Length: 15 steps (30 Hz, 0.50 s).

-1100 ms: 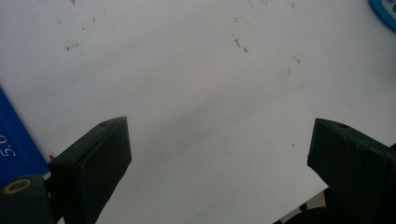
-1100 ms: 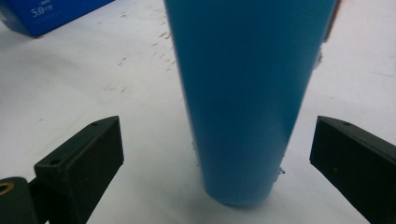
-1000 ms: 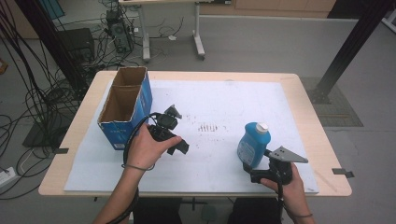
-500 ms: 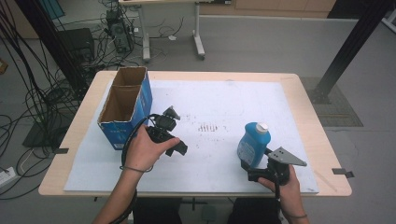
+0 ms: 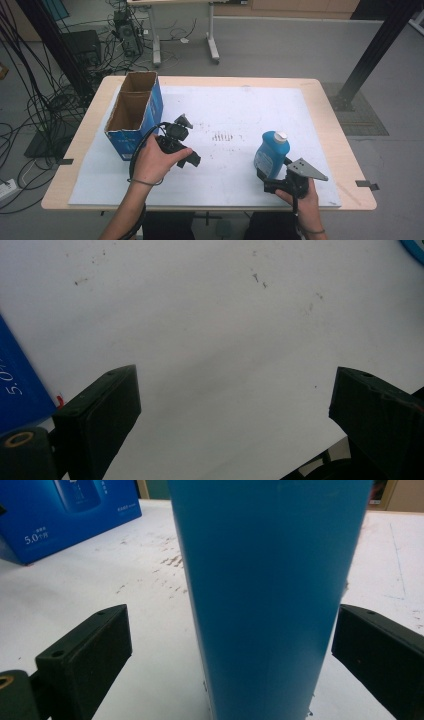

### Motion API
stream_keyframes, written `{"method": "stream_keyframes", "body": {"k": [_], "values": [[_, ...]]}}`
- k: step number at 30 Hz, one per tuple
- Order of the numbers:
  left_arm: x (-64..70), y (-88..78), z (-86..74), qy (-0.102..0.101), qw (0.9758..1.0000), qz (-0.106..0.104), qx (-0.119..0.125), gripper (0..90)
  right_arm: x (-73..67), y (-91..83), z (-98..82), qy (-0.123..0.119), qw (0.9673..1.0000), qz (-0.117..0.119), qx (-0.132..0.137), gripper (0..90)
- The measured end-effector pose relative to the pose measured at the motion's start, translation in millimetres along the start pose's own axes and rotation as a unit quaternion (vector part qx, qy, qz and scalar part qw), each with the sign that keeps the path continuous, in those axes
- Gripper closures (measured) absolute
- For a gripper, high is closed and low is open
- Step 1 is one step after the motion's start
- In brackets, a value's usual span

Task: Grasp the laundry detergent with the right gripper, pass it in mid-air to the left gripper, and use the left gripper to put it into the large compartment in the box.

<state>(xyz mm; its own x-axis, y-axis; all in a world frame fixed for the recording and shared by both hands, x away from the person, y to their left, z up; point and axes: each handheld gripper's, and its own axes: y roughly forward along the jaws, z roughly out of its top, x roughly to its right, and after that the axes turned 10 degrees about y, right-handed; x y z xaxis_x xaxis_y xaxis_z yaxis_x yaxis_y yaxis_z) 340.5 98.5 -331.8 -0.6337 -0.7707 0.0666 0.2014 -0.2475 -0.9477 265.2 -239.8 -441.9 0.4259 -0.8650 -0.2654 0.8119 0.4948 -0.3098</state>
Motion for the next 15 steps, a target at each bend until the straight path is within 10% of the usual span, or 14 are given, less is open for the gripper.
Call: {"method": "stream_keyframes", "body": {"k": [15], "values": [[-2.2,0.0,-2.0,-0.002,1.0,-0.002,0.0,6.7,3.8,14.4,-1.4,-0.006,0.9998,-0.012,0.015,3.0]]}}
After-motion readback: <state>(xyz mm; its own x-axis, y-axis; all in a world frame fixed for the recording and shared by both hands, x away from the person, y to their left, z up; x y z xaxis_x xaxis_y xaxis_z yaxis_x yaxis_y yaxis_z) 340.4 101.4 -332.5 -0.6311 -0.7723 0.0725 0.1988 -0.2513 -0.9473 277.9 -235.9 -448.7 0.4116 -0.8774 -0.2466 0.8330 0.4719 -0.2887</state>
